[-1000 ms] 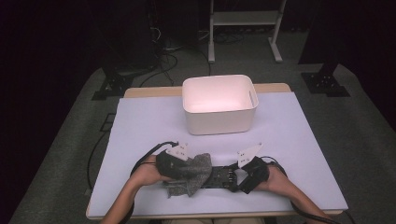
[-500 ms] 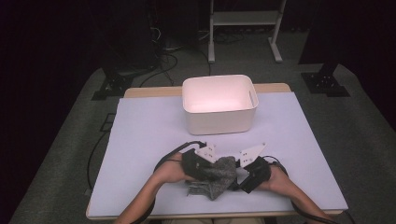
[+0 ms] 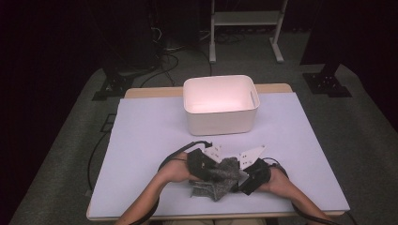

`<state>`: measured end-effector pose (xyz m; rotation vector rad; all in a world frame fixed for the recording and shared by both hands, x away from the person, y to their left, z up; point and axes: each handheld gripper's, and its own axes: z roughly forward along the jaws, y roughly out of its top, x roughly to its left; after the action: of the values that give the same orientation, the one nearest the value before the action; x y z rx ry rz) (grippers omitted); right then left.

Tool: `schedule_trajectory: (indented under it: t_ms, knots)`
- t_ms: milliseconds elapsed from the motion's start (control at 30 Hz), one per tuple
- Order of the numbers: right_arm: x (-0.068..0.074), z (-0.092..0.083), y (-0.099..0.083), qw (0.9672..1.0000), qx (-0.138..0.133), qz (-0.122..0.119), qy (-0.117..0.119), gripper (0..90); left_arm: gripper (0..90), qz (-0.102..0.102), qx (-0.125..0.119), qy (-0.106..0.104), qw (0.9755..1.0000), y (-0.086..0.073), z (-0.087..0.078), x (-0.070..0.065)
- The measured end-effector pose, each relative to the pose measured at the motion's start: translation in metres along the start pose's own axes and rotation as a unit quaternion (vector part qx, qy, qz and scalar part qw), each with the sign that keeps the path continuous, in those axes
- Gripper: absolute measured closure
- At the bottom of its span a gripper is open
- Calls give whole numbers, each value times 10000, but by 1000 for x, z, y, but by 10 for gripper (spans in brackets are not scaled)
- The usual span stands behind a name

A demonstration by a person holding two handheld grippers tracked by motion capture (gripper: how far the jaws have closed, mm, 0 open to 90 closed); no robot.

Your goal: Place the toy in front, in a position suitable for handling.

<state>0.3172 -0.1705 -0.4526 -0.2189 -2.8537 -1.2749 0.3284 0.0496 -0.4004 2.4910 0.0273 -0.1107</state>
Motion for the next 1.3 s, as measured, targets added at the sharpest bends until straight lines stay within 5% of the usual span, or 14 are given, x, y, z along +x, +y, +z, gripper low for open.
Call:
schedule_trajectory:
  t_ms: [433,600,833,1133,1300]
  knots:
    - [-2,0,0,10000,-4,38,4,240,745,-570,-215,454,9971,-51,-37,9]
    - [-1,1,1,10000,32,5,-16,239,745,-712,-369,545,9953,-55,-40,16]
    - [-1,2,1,10000,43,-31,-5,238,745,-605,-349,386,9968,-41,-27,19]
    - [1,5,1,10000,57,-52,-15,229,744,-209,-215,134,9995,-2,1,18]
    - [1,5,0,10000,56,-52,-18,229,744,-211,-255,102,9994,-4,2,16]
